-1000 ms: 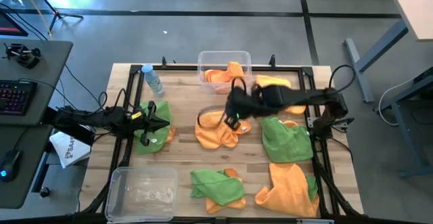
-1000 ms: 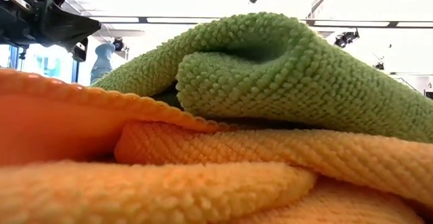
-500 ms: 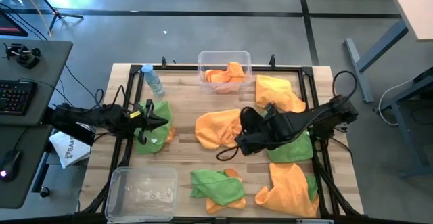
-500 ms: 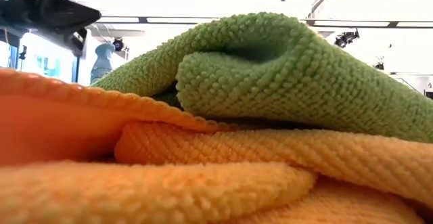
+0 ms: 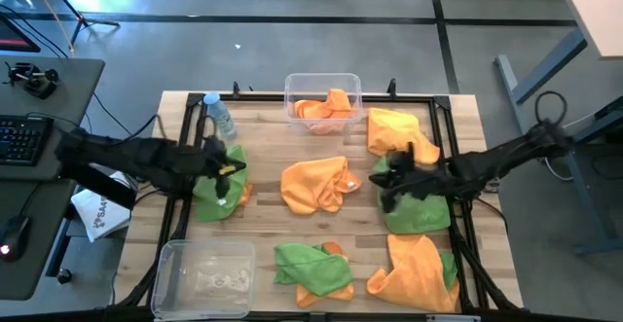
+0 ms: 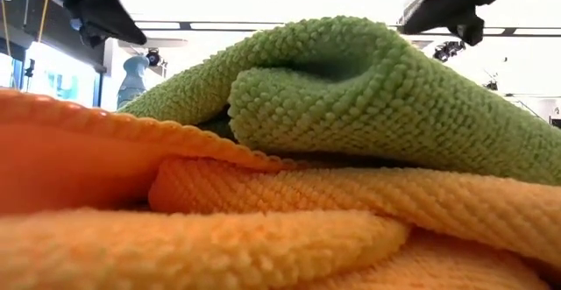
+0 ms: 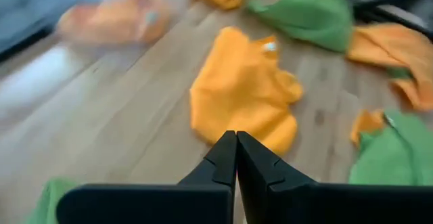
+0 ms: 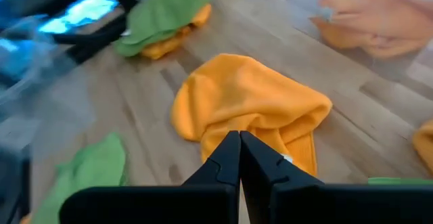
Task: Sort microfiber towel by color & place in baskets
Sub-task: Put the green towel into the bottom transparent bin
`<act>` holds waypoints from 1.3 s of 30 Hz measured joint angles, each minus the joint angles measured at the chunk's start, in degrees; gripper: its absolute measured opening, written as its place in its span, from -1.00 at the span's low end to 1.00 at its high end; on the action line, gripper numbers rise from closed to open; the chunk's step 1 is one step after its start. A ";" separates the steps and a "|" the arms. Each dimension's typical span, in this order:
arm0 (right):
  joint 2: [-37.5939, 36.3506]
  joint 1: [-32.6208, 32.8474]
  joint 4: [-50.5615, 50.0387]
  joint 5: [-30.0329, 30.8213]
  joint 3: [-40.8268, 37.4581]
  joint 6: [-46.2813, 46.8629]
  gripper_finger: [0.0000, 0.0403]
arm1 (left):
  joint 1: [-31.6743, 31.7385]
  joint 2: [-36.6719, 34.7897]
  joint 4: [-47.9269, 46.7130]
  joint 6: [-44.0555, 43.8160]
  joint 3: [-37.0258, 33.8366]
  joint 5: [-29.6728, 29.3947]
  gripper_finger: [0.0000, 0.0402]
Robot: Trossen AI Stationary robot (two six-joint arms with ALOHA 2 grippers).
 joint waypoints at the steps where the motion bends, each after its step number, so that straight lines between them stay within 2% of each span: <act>1: -3.12 -0.32 0.54 -1.30 -1.94 -1.84 -1.00 | 0.00 2.29 -1.81 -4.00 2.20 -0.61 -1.00; 4: -12.89 -2.11 0.80 -5.47 -7.13 -7.34 -1.00 | -0.08 9.33 -7.37 -13.04 8.48 -0.82 -1.00; 9: -27.22 -5.71 2.15 -13.11 -14.70 -18.82 -1.00 | -1.54 19.40 -12.89 -18.21 16.12 -0.87 -1.00; 13: -34.28 -7.39 5.33 -13.68 -19.34 -26.49 -1.00 | -1.49 25.31 -21.96 -29.07 20.71 -0.94 -1.00; 16: -36.17 -8.29 6.64 -13.66 -21.43 -30.38 -1.00 | -1.51 28.29 -30.10 -39.73 22.34 0.38 -1.00; 21: -35.46 -9.14 7.03 -13.67 -22.00 -32.90 -1.00 | -1.51 31.07 -35.32 -52.39 21.64 12.66 -1.00; 24: -35.50 -9.20 6.99 -13.68 -22.00 -35.45 -1.00 | -1.83 32.59 -34.99 -52.77 21.06 15.53 -1.00; 32: -38.02 -10.53 4.57 -13.66 -22.00 -37.70 -1.00 | -1.73 38.23 -32.70 -54.23 21.04 15.20 -0.96; 39: -39.70 -12.05 1.88 -13.73 -22.00 -37.72 -1.00 | -1.73 41.76 -32.74 -56.98 21.04 19.04 -0.63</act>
